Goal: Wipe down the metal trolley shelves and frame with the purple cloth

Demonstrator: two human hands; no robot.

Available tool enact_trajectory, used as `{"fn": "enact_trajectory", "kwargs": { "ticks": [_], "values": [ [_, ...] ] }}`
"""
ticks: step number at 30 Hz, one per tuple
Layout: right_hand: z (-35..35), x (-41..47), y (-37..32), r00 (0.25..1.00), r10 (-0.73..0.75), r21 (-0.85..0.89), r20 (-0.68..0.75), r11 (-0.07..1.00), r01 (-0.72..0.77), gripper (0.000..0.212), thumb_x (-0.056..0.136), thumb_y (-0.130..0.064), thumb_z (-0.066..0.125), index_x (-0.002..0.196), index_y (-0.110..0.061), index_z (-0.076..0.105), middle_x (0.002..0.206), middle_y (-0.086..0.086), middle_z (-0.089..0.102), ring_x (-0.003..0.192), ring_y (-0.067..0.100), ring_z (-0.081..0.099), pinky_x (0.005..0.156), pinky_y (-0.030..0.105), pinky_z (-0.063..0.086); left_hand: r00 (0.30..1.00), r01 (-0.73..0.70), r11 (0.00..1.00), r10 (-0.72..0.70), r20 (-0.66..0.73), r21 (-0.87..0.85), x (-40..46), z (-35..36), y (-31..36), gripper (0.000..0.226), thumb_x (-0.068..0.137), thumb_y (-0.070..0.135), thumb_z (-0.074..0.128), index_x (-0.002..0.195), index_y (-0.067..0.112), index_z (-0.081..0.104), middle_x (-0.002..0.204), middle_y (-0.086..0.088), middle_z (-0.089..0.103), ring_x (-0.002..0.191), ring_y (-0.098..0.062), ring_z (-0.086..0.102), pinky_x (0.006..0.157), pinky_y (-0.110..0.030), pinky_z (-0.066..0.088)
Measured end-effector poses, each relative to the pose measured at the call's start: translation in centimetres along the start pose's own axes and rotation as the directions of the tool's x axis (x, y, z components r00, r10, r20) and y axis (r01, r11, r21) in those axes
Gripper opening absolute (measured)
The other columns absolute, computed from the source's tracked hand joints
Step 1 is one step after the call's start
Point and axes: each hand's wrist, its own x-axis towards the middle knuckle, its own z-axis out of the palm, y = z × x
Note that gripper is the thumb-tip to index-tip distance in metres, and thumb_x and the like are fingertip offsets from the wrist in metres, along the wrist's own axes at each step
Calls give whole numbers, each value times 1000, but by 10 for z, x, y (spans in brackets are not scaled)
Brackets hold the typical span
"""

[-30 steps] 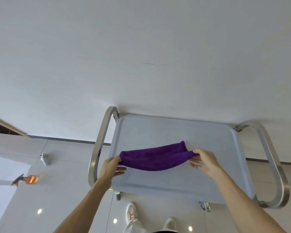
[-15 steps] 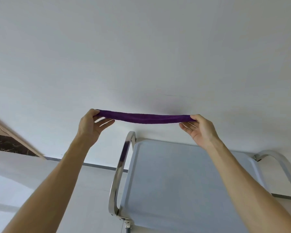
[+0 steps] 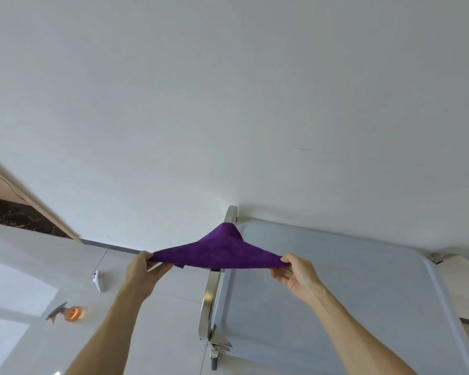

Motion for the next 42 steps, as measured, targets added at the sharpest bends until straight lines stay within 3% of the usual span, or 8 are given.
{"fn": "enact_trajectory", "kwargs": {
  "ticks": [4,9,16,23,31,35,40,42],
  "values": [
    [-16,2,35,998,60,-33,-21,998,-60,12,85,7,49,89,9,60,78,24,69,66,35,67,58,36,59,999,31,997,-30,-16,76,11,-18,-26,15,92,-5,39,84,-1,52,88,-20,60,82,-37,66,85,-46,54],
    [-24,7,60,984,177,-345,-11,923,-170,19,85,-1,55,98,10,63,82,24,66,71,34,68,67,39,58,999,47,912,-47,-9,407,19,-32,-51,19,86,-17,43,91,-17,61,88,-25,70,73,-32,72,61,-31,62],
    [1,17,50,997,54,-922,59,385,33,7,88,-22,55,87,-18,61,89,2,62,79,18,60,67,28,51,979,-181,466,166,115,866,12,-3,-59,16,90,8,55,106,6,58,100,-6,56,90,-24,54,76,-31,42],
    [84,36,1,940,-240,-751,242,567,338,25,101,-28,46,121,-19,58,112,-3,59,94,20,68,75,33,61,884,-451,524,151,443,722,-22,60,-55,28,95,33,59,121,23,56,119,6,60,94,-2,63,69,-15,48],
    [125,56,-21,940,-84,-745,332,588,316,56,96,-22,56,147,-16,33,142,-3,46,97,16,63,69,29,58,791,-612,304,223,570,730,-29,68,-80,56,91,9,62,143,16,40,139,-1,42,120,-19,52,97,-40,52],
    [124,66,-18,955,-24,-794,296,550,260,60,92,-19,65,143,-14,35,112,-2,60,92,14,62,66,26,53,777,-629,300,234,584,717,-26,63,-83,56,92,10,63,142,17,40,138,1,44,119,-17,53,90,-42,56],
    [130,73,-18,950,-108,-859,292,408,310,7,89,-15,65,86,-15,59,90,6,69,86,21,67,79,37,59,769,-640,301,239,593,708,-23,63,-83,56,92,10,63,143,17,40,139,1,43,118,-17,53,91,-40,56],
    [132,76,-25,942,-191,-882,276,341,327,4,89,-14,63,88,-15,59,92,5,67,86,23,66,81,37,57,769,-639,301,244,591,708,-24,63,-84,55,93,11,62,143,19,40,140,1,43,117,-17,54,92,-39,55]
  ]
}}
